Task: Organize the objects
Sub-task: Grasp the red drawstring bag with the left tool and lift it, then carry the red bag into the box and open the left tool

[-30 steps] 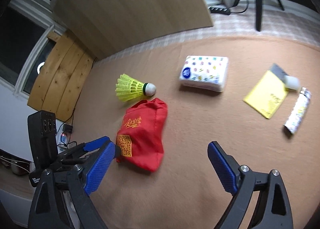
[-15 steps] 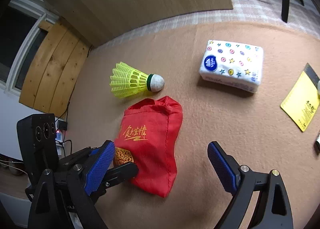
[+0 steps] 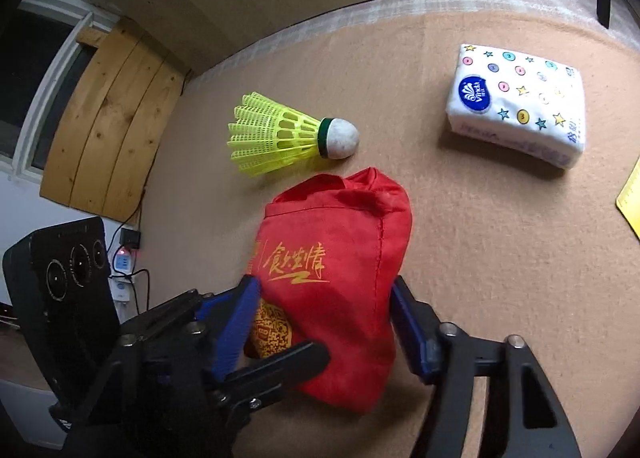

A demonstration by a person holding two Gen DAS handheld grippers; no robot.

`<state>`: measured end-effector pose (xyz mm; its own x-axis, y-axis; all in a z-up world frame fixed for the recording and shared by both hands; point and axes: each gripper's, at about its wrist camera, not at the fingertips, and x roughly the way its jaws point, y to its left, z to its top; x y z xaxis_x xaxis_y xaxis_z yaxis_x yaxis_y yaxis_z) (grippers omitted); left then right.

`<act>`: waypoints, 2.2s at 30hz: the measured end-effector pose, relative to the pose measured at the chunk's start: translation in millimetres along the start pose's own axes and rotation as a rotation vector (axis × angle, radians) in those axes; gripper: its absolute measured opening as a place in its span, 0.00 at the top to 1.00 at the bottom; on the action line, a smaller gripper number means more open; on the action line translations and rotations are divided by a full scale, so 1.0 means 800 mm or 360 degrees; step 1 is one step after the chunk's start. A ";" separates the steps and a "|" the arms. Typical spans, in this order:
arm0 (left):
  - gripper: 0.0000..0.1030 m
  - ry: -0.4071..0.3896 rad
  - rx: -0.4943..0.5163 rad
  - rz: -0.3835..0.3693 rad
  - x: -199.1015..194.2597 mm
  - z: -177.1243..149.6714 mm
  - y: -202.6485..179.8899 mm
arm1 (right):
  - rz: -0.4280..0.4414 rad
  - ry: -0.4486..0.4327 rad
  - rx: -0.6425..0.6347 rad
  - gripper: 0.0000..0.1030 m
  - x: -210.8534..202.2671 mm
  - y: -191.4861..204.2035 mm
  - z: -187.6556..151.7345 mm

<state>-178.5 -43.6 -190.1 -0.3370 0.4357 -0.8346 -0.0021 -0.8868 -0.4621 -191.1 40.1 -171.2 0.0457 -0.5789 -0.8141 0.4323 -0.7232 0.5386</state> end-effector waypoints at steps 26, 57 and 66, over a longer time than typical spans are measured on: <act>0.28 -0.0046 0.0339 -0.0120 -0.012 -0.030 -0.196 | -0.0096 -0.0400 0.0127 0.43 -0.195 -0.079 -0.089; 0.29 0.0159 0.0884 -0.0350 0.112 -0.109 -0.533 | -0.0264 -0.0739 0.0556 0.43 -0.402 -0.298 -0.222; 0.29 0.0201 0.0942 -0.0364 0.128 -0.125 -0.566 | -0.0287 -0.0757 0.0599 0.42 -0.415 -0.314 -0.236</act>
<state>-117.8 418.2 -96.0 -0.1536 0.6064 -0.7802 -0.5918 -0.6888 -0.4189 -144.5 485.1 -76.8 -0.4412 -0.4769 -0.7602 0.0456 -0.8579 0.5118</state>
